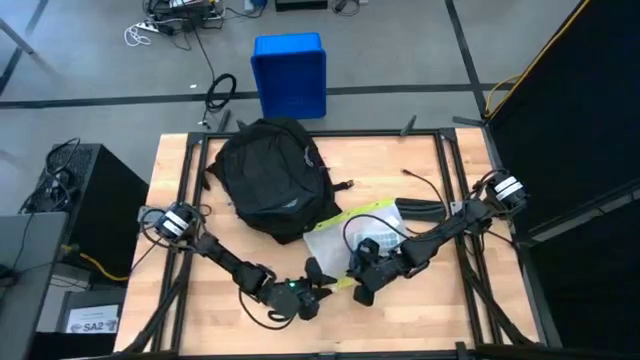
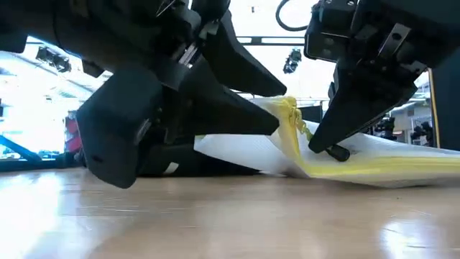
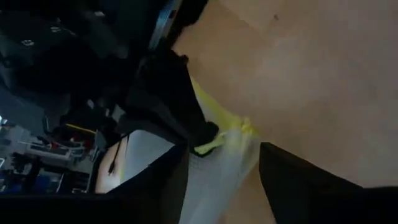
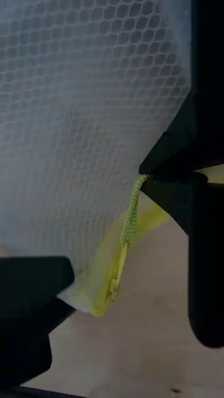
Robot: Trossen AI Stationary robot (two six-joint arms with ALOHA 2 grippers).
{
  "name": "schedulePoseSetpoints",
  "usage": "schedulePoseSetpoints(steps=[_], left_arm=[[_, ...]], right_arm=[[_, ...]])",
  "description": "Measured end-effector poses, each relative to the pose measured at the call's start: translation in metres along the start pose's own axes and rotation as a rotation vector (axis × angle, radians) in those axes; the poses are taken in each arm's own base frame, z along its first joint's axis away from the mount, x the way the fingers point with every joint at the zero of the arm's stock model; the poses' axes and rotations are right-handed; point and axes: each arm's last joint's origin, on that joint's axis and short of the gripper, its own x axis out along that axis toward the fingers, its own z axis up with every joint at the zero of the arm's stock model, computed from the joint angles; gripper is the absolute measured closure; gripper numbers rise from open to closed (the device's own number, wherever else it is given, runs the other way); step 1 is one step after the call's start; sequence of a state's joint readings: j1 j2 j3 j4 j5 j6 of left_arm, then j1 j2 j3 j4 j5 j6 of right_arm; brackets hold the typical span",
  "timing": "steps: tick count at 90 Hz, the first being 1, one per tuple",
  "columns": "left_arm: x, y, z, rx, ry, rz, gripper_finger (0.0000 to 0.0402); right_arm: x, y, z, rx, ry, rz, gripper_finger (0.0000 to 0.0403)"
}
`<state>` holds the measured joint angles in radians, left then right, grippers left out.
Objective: Unpack backpack
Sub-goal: Open the zip lock bag
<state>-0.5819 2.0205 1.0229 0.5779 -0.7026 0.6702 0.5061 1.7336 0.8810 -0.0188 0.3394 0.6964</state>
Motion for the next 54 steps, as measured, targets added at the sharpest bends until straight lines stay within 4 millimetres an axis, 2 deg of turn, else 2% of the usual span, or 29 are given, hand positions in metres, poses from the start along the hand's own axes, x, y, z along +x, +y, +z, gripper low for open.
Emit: schedulePoseSetpoints(steps=[18, 54], left_arm=[[0.002, 0.000, 0.000, -0.014, -0.055, -0.070, 0.0294], [0.012, 0.007, -0.009, -0.036, -0.046, -0.096, 0.0326]], right_arm=[[0.000, 0.000, 0.000, 0.000, 0.000, 0.003, 0.0403], [0.000, 0.000, 0.000, 0.000, 0.000, 0.004, 0.0403]])
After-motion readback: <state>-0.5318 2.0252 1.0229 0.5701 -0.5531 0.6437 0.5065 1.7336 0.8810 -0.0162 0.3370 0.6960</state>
